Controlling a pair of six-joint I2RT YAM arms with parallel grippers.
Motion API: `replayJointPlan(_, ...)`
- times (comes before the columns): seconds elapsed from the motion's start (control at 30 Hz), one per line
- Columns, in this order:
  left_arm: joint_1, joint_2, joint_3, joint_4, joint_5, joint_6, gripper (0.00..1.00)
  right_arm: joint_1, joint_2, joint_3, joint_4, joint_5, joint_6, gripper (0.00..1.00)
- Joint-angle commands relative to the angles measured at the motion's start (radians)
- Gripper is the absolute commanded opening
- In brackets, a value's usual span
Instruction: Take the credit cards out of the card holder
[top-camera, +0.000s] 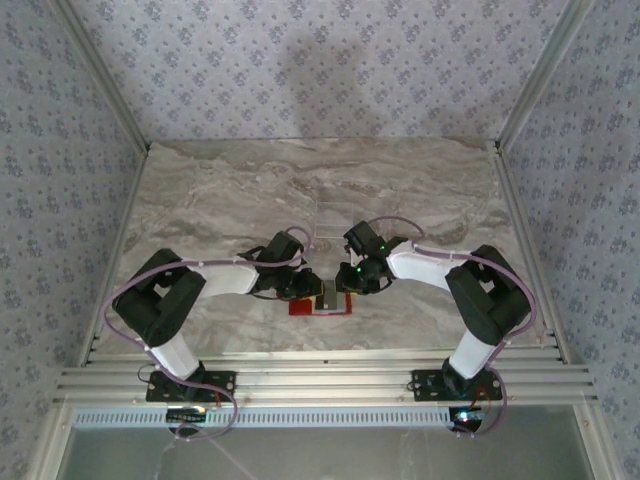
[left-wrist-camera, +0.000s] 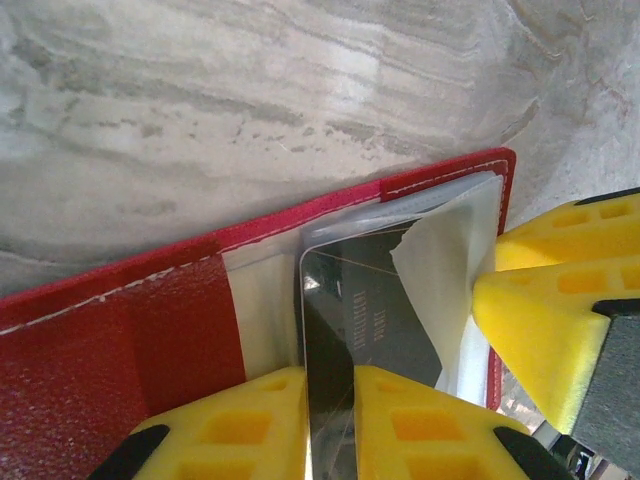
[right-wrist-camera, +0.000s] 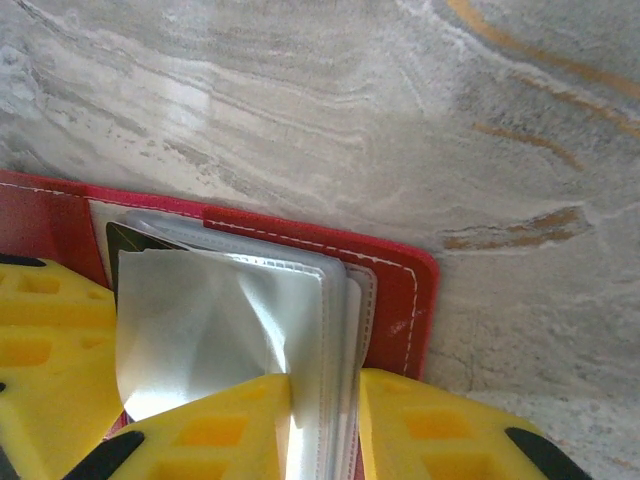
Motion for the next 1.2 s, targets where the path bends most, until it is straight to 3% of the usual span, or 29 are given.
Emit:
replayJointPlan(0.0,0.004,-0.018,-0.024,-0.002,0.017,0.009,0.17,-0.003,0.019,-0.011,-0.070,0.056,-0.016,0.28)
replayJointPlan(0.47,0.036,-0.159,-0.025,-0.171,-0.031,0.092,0.08,-0.003,0.015,-0.006,-0.079,0.060,-0.016,0.34)
replayJointPlan(0.67,0.037,-0.188,0.045,-0.327,-0.102,0.160,0.05,0.001,0.005,0.005,-0.083,0.065,-0.015,0.34)
replayJointPlan(0.97,0.036,-0.218,0.166,-0.516,-0.159,0.314,0.03,-0.001,-0.027,0.021,-0.107,0.070,-0.016,0.34)
replayJointPlan(1.17,0.034,-0.185,0.275,-0.650,-0.182,0.514,0.02,-0.010,-0.062,0.030,-0.132,0.070,-0.016,0.34)
